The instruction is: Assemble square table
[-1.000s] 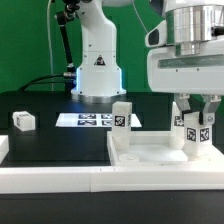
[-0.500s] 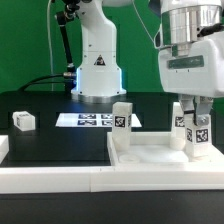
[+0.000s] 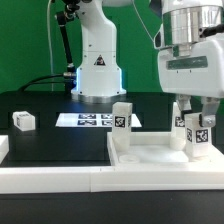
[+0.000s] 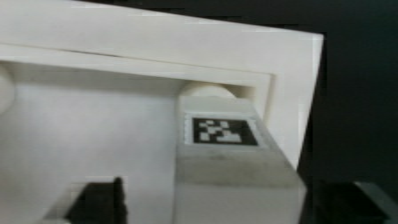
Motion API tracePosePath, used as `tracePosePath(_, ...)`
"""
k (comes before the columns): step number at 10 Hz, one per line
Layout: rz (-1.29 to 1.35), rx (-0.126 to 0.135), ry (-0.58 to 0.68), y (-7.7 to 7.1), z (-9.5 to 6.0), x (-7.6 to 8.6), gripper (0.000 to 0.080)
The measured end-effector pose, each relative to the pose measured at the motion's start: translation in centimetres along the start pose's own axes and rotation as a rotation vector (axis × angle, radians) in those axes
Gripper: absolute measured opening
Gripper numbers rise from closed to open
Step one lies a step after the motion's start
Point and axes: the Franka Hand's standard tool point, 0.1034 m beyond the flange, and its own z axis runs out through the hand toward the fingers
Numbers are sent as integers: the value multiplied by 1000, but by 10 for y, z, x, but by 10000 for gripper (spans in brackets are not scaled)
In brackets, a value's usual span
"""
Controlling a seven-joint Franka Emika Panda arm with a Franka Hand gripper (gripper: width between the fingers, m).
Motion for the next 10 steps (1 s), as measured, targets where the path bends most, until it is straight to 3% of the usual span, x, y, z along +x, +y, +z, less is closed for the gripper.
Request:
tracePosePath(3,-243,10,3,-2,1,-5,647)
tracePosePath(10,-757,16,5,-4,1,-14,649)
